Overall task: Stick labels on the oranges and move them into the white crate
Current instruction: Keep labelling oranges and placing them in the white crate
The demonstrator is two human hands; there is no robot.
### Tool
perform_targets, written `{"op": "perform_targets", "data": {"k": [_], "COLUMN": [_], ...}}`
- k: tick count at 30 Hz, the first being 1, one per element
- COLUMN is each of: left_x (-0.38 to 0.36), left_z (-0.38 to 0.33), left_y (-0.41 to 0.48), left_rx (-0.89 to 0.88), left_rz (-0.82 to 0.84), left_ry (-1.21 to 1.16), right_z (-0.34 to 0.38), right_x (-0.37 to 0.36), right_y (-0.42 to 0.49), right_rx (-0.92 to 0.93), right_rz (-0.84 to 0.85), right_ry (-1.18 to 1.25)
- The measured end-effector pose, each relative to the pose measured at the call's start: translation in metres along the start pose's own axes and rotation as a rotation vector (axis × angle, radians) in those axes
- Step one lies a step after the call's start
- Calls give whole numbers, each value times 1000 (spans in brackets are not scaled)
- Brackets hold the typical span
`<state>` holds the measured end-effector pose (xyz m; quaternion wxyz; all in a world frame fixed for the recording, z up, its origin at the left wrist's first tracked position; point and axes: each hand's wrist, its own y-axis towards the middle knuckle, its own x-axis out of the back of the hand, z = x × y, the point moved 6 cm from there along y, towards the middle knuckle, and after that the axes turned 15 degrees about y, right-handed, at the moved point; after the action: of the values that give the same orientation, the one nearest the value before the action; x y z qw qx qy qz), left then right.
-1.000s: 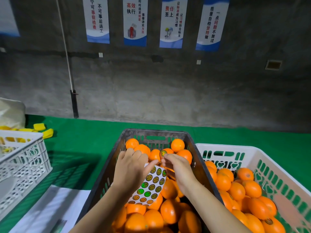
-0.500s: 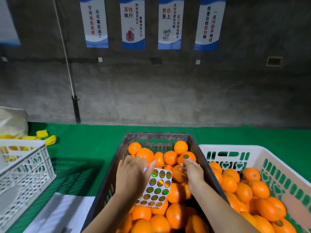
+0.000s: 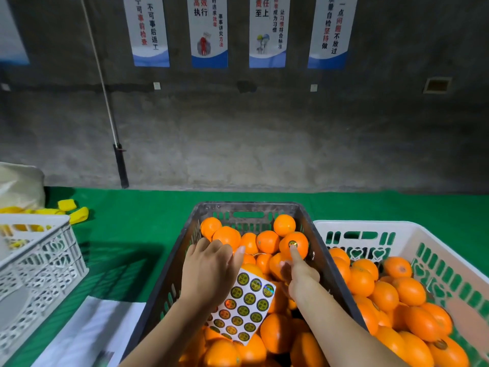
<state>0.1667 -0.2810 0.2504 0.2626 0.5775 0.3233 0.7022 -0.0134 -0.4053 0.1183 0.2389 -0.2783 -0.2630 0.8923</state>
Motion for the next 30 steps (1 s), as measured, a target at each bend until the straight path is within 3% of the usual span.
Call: {"op": "perform_targets", "data": {"k": [18, 24, 27, 30], "left_x": [-5, -5, -7, -8], "left_z": [7, 8, 6, 5], "left_y": [-4, -1, -1, -1], "left_rx": [15, 31, 25, 17], "left_rz": [-6, -10, -5, -8], "left_ry": [-13, 6, 19, 18], "right_z": [11, 18, 14, 13], "right_x": [-21, -46, -46, -40], "right_y": [-3, -28, -38, -47], "right_rx": [116, -93, -238, -270], "right_rz": [77, 300, 432, 391], "right_ry": [-81, 314, 344, 323]}}
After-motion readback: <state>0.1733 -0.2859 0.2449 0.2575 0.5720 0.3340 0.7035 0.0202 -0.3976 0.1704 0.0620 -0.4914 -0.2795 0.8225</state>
